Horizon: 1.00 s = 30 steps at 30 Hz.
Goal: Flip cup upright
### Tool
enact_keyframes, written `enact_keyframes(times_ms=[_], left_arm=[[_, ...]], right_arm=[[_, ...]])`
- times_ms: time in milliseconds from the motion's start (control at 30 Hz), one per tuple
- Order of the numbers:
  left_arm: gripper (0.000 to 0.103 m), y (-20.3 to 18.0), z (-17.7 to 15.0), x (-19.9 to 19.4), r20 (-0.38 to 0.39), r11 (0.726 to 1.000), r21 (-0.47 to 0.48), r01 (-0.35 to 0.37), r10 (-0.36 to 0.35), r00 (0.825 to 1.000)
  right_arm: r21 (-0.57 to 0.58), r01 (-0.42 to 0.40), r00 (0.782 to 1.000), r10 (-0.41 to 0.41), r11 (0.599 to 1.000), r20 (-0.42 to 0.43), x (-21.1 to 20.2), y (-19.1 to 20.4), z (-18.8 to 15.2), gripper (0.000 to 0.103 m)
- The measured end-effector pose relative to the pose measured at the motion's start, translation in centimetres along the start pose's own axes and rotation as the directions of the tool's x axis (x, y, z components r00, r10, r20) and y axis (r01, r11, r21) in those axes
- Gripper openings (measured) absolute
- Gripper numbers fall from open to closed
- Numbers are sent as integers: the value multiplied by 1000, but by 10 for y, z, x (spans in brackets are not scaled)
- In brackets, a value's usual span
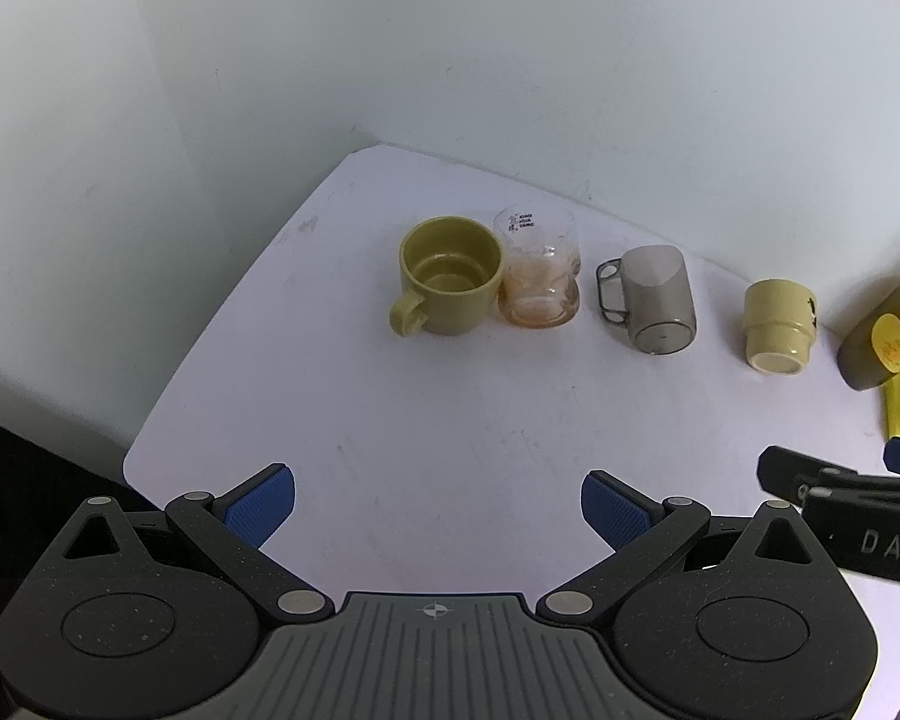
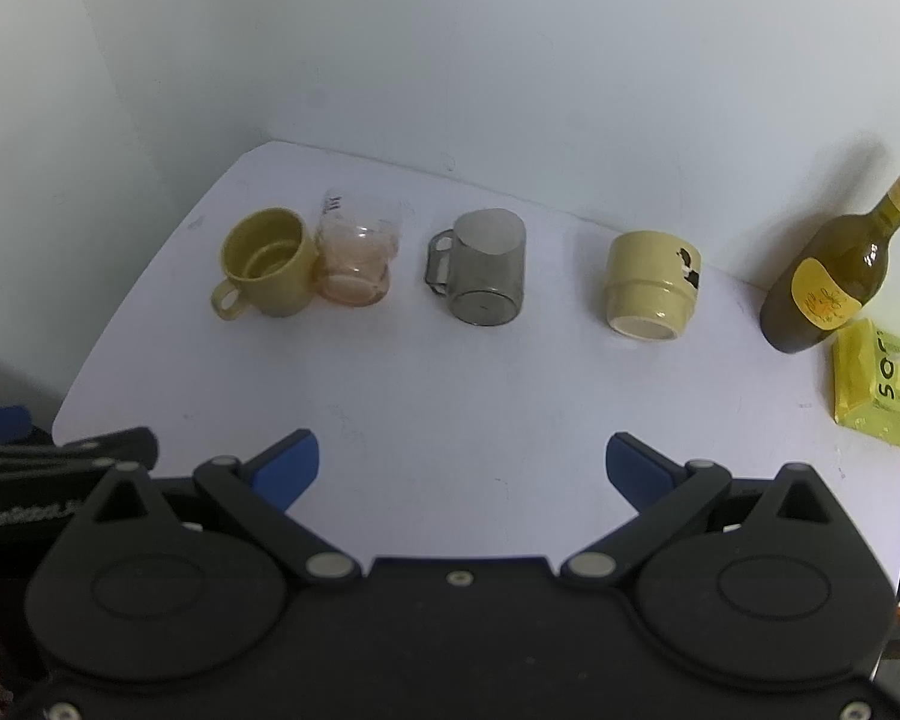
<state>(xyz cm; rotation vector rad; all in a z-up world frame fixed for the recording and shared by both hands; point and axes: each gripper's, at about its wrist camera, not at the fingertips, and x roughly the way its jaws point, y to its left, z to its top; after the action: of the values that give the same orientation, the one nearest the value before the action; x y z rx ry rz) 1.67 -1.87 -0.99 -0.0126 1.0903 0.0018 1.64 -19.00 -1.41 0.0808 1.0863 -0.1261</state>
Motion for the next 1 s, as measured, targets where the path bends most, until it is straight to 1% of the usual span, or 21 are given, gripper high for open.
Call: enact_keyframes(times_ms=[133, 233, 300, 333, 367, 400, 433, 500, 567, 633, 667, 700, 733, 767, 800, 833, 867, 900, 967, 1000], left_arm=[[103, -3, 0, 0, -1, 1000, -14, -15, 15, 1000], [103, -5, -1, 0, -7, 999, -26, -32, 32, 999], [103, -5, -3, -1, -13, 998, -50, -48, 48, 999], [103, -5, -3, -1, -14, 997, -55, -51, 51, 999], [103, -4, -4, -3, -13, 996, -69, -59, 58, 998], [103, -2, -6, -5, -12, 994, -86, -71, 70, 997], [103, -1, -8, -6, -13, 992, -96, -79, 79, 997], [103, 5, -13, -9, -30, 983, -144, -115, 112, 993], [103, 10, -20, -10, -56, 972, -184, -146, 138, 989], [103, 14, -26, -11, -77, 964, -207, -168, 155, 985], [103, 17, -33, -12, -99, 952, -231, -199, 180, 979], [103, 19, -38, -13, -113, 945, -246, -216, 194, 975], [103, 19, -39, -13, -118, 942, -253, -222, 198, 973], [103, 22, -47, -15, -138, 926, -288, -245, 213, 967], [103, 24, -52, -16, -150, 916, -308, -257, 220, 964], [103, 25, -54, -17, -154, 912, -315, -262, 223, 963], [103, 26, -59, -19, -164, 903, -330, -274, 231, 959], [103, 27, -65, -21, -178, 892, -346, -290, 241, 954], [103, 28, -71, -24, -187, 883, -363, -299, 245, 951], [103, 30, -74, -26, -189, 878, -371, -302, 247, 950]], right_arm=[[-7, -18, 1000, 17, 1000, -15, 5, -8, 2, 103], [-25, -28, 1000, 28, 999, -9, 11, -13, 1, 103], [-32, -25, 1000, 26, 999, 13, 20, -18, 1, 103], [-31, -25, 998, 26, 999, 53, 29, -25, 1, 103], [-37, -21, 997, 23, 999, 69, 36, -28, 3, 103], [-41, -19, 997, 22, 999, 71, 38, -28, 4, 103], [-73, -5, 997, 11, 997, 82, 54, -33, 9, 103], [-102, -10, 996, 18, 995, 82, 67, -36, 16, 103], [-132, -40, 996, 49, 990, 68, 93, -41, 32, 103], [-136, -104, 995, 104, 985, -3, 120, -44, 54, 103], [-131, -128, 992, 128, 983, -10, 129, -46, 61, 103], [-130, -132, 991, 131, 983, -10, 132, -47, 64, 103], [-124, -145, 989, 145, 982, -4, 142, -48, 73, 103], [-116, -145, 989, 147, 983, 10, 157, -49, 87, 103], [-115, -144, 989, 146, 983, 13, 159, -48, 87, 103], [-112, -130, 991, 133, 985, 21, 175, -46, 98, 103], [-111, -126, 992, 128, 986, 15, 181, -45, 100, 103], [-109, -123, 992, 124, 986, 8, 187, -44, 103, 102], [-95, -122, 992, 120, 988, -31, 208, -39, 108, 95], [-82, -126, 991, 122, 989, -53, 218, -38, 108, 89]])
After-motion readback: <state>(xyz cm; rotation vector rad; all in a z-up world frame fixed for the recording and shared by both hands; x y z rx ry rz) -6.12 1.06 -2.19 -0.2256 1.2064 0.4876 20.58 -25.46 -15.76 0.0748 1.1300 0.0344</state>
